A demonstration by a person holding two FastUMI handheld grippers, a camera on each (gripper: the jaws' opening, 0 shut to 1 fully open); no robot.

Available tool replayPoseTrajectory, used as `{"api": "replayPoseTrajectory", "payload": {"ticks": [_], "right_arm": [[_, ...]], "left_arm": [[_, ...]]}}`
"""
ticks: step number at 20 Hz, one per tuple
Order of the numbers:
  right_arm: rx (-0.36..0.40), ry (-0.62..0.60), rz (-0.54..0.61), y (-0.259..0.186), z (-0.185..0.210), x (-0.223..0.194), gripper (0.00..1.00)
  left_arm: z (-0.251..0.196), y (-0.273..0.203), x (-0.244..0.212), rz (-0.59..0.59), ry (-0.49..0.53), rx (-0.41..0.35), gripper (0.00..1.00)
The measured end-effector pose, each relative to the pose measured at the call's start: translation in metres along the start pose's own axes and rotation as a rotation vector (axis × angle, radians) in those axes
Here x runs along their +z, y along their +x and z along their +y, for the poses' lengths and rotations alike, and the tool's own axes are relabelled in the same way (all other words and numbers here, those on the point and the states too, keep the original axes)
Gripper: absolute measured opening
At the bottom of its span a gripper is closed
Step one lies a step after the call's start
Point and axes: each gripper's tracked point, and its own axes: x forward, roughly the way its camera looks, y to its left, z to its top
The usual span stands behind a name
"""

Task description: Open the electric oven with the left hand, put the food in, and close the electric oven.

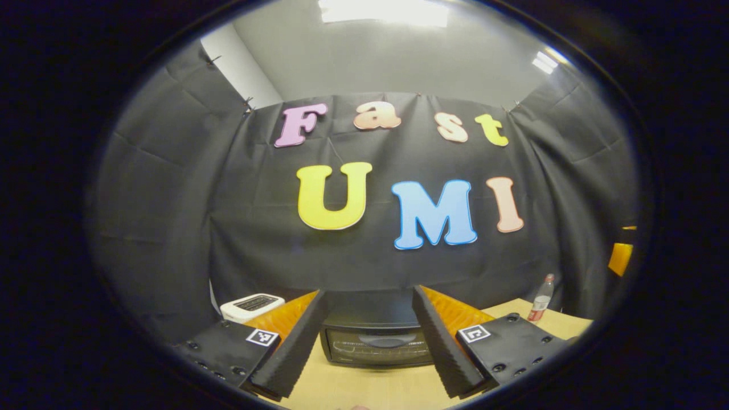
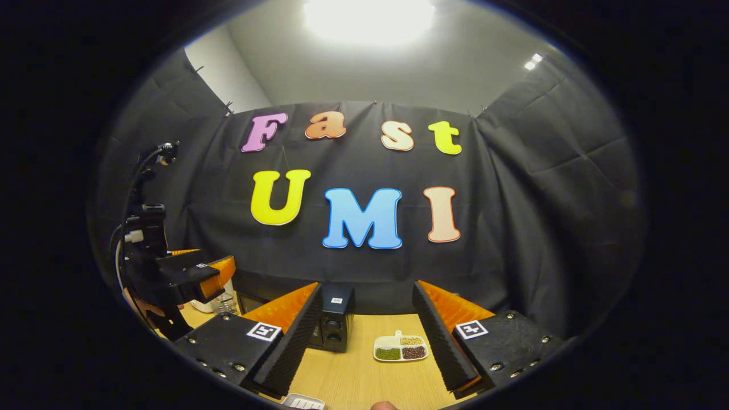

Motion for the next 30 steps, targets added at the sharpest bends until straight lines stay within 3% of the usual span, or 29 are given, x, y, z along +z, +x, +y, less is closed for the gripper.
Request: {"api": "replayPoseTrajectory", "payload": {"ticks": [8,14,15,16,22,28,30], "right_arm": [[-0.190,-0.038,0.082,0.014,-0.039,-0.027,0.96],[-0.262,-0.076,0.116,0.009,-0.056,-0.033,0.95],[-0.268,-0.082,0.120,0.008,-0.057,-0.034,0.95],[-0.272,-0.086,0.124,0.007,-0.059,-0.034,0.95],[-0.276,-0.097,0.129,0.000,-0.060,-0.034,0.95],[-0.254,-0.093,0.130,-0.003,-0.055,-0.036,0.95],[-0.243,-0.089,0.135,-0.002,-0.052,-0.038,0.95]], "left_arm": [[-0.035,0.101,-0.091,0.124,0.007,-0.112,0.98],[-0.040,0.133,-0.154,0.223,0.032,-0.116,0.99],[-0.039,0.134,-0.161,0.237,0.029,-0.111,0.94],[-0.037,0.135,-0.168,0.249,0.030,-0.106,0.99],[-0.035,0.126,-0.182,0.269,0.020,-0.097,1.00],[-0.032,0.087,-0.186,0.269,0.022,-0.101,0.99],[-0.032,0.074,-0.191,0.272,0.025,-0.105,0.94]]}}
